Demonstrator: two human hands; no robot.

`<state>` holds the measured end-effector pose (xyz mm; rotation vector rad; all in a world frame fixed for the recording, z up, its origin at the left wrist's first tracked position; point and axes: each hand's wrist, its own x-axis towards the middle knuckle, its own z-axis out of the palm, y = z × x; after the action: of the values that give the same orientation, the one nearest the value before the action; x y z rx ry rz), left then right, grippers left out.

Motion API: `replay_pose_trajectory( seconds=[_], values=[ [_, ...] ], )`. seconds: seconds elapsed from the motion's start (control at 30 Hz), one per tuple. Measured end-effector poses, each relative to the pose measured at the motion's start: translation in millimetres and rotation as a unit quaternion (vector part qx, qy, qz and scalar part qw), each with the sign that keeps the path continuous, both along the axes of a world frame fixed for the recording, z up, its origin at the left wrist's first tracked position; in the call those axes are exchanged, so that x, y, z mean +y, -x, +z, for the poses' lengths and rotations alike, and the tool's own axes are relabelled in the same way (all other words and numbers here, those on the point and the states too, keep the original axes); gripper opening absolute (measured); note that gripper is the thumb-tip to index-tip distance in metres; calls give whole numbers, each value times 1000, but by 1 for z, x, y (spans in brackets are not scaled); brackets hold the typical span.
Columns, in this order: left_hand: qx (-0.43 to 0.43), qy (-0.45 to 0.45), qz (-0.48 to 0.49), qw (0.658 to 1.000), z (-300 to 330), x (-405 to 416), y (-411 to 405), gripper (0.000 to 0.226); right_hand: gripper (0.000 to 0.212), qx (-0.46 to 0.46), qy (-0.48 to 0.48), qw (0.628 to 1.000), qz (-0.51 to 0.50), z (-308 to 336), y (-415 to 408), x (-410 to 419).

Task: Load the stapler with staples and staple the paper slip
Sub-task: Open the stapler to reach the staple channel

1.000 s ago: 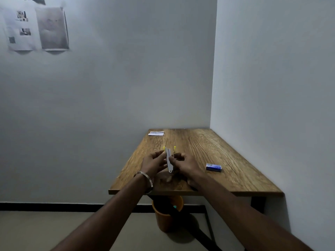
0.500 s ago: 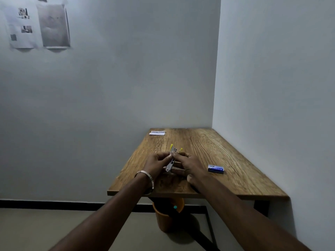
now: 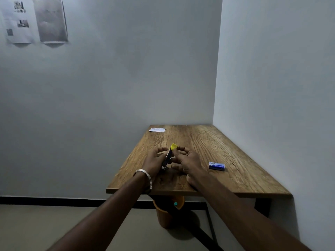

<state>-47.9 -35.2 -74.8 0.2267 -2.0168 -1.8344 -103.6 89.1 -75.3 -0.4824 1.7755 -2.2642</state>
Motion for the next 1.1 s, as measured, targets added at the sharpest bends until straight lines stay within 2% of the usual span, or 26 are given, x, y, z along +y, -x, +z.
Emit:
replay_pose_trajectory(
  seconds=[0.2,0.33,0.6,0.77,0.87,0.97,1.03,1.1],
  values=[
    [-8,16,-57,998,3,3,-7,22,24,4,14,999,-36,-3,1,-2],
    [3,-9,-38,999,2,0,-8,18,24,9,5,999,-46,-5,0,-3],
    [12,-23,-26,999,1,-2,-6,29,15,16,1,1000,-21,-3,0,-2],
    [4,-60,-40,997,3,-3,-5,31,23,8,26,999,-20,-1,0,-2],
    [4,-40,-24,999,0,-2,-5,29,16,7,23,999,-41,-2,-1,-3],
    [6,-28,-5,1000,-2,-1,-2,28,20,-12,40,997,-67,-2,-1,-7],
    [2,-65,6,998,-1,-3,-1,28,19,-25,46,995,-84,-2,-2,-9],
    [8,-149,20,989,2,-7,-1,25,10,-36,48,993,-99,-3,-3,-9]
  ],
)
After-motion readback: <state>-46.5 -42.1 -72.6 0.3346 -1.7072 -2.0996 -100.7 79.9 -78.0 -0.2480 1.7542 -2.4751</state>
